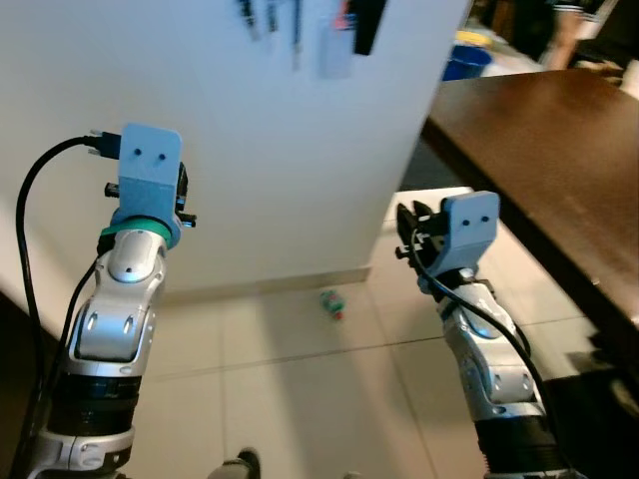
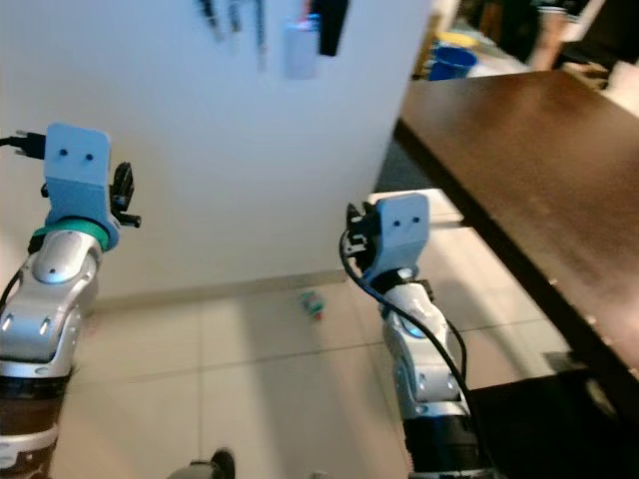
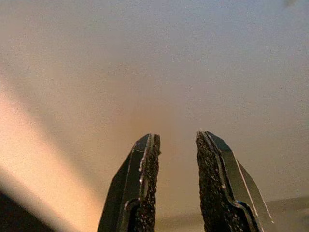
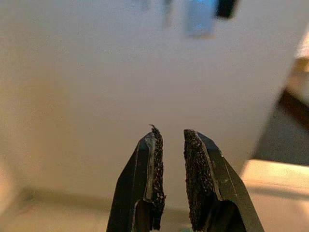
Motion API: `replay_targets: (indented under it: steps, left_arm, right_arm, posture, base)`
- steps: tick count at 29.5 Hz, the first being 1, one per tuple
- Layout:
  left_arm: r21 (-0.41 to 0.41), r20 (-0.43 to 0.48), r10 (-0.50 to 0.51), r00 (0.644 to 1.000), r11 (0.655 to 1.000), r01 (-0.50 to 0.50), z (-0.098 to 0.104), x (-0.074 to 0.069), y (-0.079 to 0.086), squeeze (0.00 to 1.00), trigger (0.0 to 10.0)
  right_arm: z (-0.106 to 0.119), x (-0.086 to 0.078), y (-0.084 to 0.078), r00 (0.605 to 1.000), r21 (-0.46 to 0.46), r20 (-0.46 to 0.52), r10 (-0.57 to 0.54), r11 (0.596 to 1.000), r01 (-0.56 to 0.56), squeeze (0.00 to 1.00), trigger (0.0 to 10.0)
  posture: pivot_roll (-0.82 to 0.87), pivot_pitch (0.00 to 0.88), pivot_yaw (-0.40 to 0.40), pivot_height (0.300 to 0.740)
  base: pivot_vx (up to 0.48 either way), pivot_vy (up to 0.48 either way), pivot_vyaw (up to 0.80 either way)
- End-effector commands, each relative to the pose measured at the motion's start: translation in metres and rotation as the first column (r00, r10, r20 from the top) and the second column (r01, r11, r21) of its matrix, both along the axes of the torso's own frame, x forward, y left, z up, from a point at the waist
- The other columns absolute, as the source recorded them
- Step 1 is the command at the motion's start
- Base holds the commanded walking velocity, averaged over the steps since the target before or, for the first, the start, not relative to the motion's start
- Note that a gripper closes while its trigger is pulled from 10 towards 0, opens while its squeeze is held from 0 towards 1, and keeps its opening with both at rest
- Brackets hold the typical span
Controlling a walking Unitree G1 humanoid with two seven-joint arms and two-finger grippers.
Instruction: Hang keys on a hook
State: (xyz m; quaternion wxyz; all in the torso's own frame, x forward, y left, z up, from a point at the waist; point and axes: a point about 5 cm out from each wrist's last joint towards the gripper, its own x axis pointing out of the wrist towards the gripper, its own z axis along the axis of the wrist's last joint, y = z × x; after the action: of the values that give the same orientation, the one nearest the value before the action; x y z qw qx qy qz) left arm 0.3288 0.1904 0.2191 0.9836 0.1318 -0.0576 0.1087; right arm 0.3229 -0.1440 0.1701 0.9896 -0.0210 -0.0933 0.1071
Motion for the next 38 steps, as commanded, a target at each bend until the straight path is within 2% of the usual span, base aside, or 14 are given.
replay_targets:
  steps: [1,6,9,12,19,38]
  left_arm:
    - [-0.004,-0.006,-0.012,1.000,1.000,0.012,-0.001,0.001,-0.003,0.00,10.0]
    - [-0.039,-0.046,-0.026,0.999,0.999,0.024,-0.005,0.002,-0.005,0.00,10.0]
    - [-0.122,-0.096,-0.057,0.994,0.991,0.045,-0.009,0.004,-0.009,0.00,10.0]
    - [-0.140,-0.103,-0.084,0.991,0.988,0.070,-0.009,0.004,-0.012,0.00,10.0]
    - [-0.134,-0.095,-0.116,0.989,0.986,0.103,-0.008,0.004,-0.016,0.00,10.0]
    - [-0.117,-0.106,-0.120,0.987,0.987,0.107,-0.010,0.004,-0.015,0.00,10.0]
  right_arm:
    - [-0.004,-0.001,-0.006,1.000,-0.003,-0.020,-0.015,1.000,0.015,0.00,10.0]
    - [-0.004,0.000,-0.005,1.000,-0.002,-0.025,-0.012,1.000,0.012,0.00,10.0]
    - [-0.005,0.000,-0.005,0.999,0.005,-0.031,-0.010,1.000,0.010,0.00,10.0]
    - [-0.005,0.001,-0.005,0.999,0.008,-0.033,-0.009,1.000,0.009,0.00,10.0]
    - [-0.005,0.001,-0.005,0.999,0.010,-0.035,-0.008,1.000,0.009,0.00,10.0]
    - [-0.008,0.001,-0.004,0.999,0.018,-0.052,-0.001,1.000,0.002,0.00,10.0]
  posture:
    - [0.03,0.000,0.048,0.740]
    - [0.03,0.000,0.048,0.740]
    - [0.03,0.000,0.048,0.740]
    - [0.04,0.000,0.050,0.740]
    - [0.04,0.000,0.052,0.740]
    - [0.03,0.000,0.057,0.740]
  base:
    - [-0.424,0.000,0.00]
    - [0.000,0.000,-0.30]
    - [0.000,0.000,-0.80]
    - [0.000,0.000,-0.80]
    - [0.000,0.000,-0.80]
    - [0.000,0.000,-0.80]
